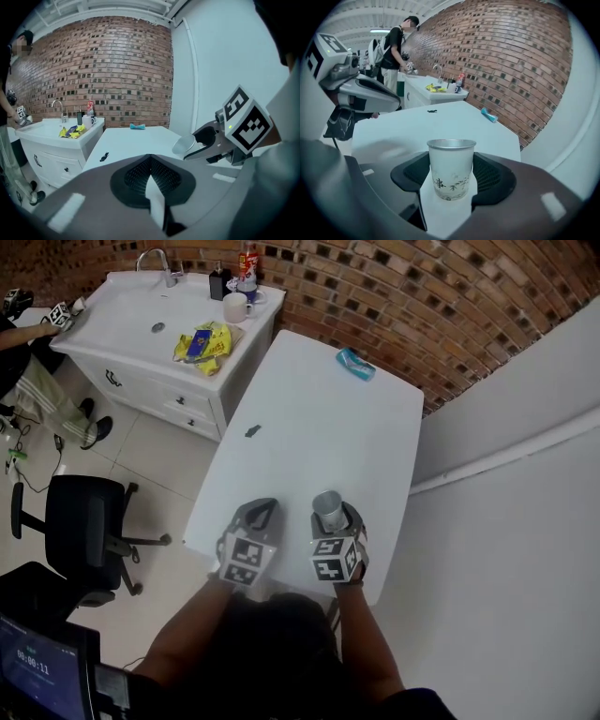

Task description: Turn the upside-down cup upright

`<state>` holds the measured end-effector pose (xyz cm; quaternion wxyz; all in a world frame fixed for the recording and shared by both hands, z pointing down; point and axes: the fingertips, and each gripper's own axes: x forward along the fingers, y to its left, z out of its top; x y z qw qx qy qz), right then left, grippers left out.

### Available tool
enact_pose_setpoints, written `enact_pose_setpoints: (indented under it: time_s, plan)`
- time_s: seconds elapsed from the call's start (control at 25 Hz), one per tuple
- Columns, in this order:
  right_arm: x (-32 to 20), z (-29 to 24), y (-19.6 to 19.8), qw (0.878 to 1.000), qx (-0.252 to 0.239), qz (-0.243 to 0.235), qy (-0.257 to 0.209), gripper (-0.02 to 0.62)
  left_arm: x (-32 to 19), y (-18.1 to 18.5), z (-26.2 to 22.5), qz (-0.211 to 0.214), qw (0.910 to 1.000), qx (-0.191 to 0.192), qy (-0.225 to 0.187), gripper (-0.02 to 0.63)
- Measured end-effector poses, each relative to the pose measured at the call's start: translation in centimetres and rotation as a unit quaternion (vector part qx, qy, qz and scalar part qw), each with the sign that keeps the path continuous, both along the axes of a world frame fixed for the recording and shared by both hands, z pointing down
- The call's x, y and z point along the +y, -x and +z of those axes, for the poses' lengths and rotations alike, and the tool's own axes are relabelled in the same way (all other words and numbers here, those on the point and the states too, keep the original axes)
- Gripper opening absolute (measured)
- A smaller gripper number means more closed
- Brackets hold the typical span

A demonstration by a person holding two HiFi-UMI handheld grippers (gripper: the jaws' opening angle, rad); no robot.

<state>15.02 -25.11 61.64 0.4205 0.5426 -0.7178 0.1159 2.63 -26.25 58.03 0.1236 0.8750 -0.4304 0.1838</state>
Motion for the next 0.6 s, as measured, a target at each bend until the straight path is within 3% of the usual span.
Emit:
enact_pose_setpoints:
  time_s: [0.24, 0.6]
  plan:
    - [0.5, -1.2, -0.7, 0.994, -0.077, 0.049, -0.063, 0.304, -1.0, 0.9, -0.5, -0.027, 0.9996, 0.001, -0.007, -0.002]
    - [1.6, 0.5, -2.8, 0.967, -0.201, 0.137, -0.076, 0.304, -0.3, 1.6, 0.0, -0.041, 0.9991, -0.005, 0.003, -0.002]
